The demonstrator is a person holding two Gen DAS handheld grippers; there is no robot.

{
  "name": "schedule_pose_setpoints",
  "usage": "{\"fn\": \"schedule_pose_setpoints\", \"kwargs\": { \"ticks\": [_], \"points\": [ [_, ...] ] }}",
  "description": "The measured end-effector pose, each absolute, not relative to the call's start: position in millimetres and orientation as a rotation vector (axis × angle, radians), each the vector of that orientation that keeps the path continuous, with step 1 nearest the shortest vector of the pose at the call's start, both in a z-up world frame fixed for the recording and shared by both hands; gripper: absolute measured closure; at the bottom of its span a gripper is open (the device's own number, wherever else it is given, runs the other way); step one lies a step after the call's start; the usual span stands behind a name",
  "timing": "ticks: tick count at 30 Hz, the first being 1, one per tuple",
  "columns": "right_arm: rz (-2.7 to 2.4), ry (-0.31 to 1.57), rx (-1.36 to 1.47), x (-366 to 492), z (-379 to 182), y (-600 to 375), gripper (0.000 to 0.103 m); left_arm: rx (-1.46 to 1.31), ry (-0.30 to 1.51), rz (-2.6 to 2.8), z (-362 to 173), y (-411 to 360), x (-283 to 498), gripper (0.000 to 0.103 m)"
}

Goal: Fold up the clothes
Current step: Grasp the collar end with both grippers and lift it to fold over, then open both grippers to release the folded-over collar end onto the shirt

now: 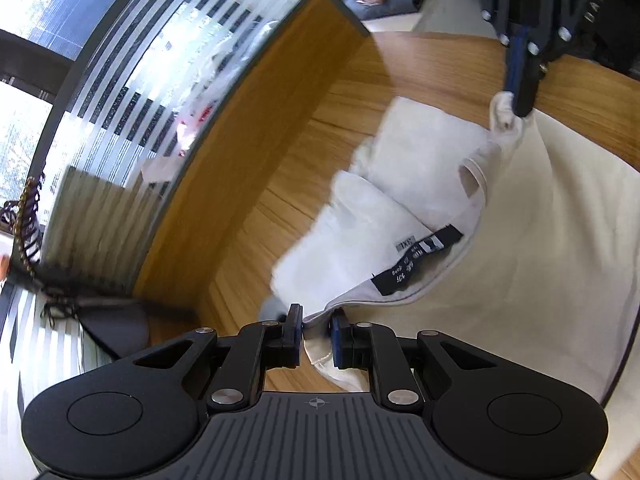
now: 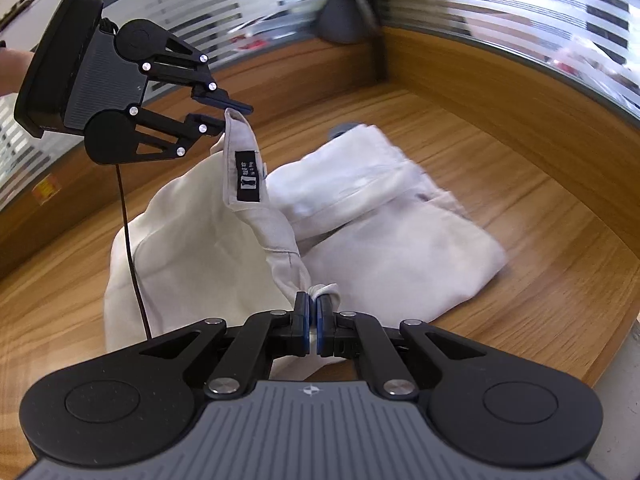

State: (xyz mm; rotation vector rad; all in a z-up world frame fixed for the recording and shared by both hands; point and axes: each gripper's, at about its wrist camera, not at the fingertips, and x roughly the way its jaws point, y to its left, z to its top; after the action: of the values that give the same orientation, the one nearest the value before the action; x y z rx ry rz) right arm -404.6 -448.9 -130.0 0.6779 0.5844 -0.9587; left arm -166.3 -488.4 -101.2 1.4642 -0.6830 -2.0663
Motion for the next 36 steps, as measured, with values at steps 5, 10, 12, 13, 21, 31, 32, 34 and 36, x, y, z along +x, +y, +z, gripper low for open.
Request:
{"fn": "schedule_pose_setpoints", "kwargs": {
  "ticks": [5, 10, 12, 13, 21, 31, 32, 34, 36],
  "points": [
    [-1.007, 0.536, 0.727, -432, -133, -478, 0.100, 1.430, -0.686, -2.073, -101, -524, -189, 0.087],
    [-1.056, 0.496, 0.785, -460, -139, -505, 0.100, 1.428, -0.681, -2.082, -108, -553, -208, 0.087],
    [-1.069, 0.480, 0.815, -471, -143, -514, 0.100, 1.433, -0.669, -2.086, -114, -564, -213, 0.087],
    [-1.075, 0.471, 0.832, -476, -145, -519, 0.100, 1.436, -0.660, -2.088, -117, -569, -216, 0.087],
    [-1.120, 0.439, 0.942, -500, -161, -542, 0.094, 1.434, -0.602, -2.067, -142, -597, -227, 0.076],
    [-1.203, 0.497, 0.847, -500, -143, -521, 0.082, 1.296, -0.336, -2.037, -108, -588, -183, 0.075],
    [-1.196, 0.506, 0.834, -498, -139, -515, 0.082, 1.299, -0.319, -2.042, -104, -581, -177, 0.074],
    [-1.174, 0.523, 0.814, -492, -132, -501, 0.081, 1.309, -0.305, -2.044, -101, -568, -167, 0.072],
    [-1.149, 0.539, 0.796, -483, -126, -487, 0.080, 1.324, -0.286, -2.049, -97, -552, -156, 0.072]
  ]
}}
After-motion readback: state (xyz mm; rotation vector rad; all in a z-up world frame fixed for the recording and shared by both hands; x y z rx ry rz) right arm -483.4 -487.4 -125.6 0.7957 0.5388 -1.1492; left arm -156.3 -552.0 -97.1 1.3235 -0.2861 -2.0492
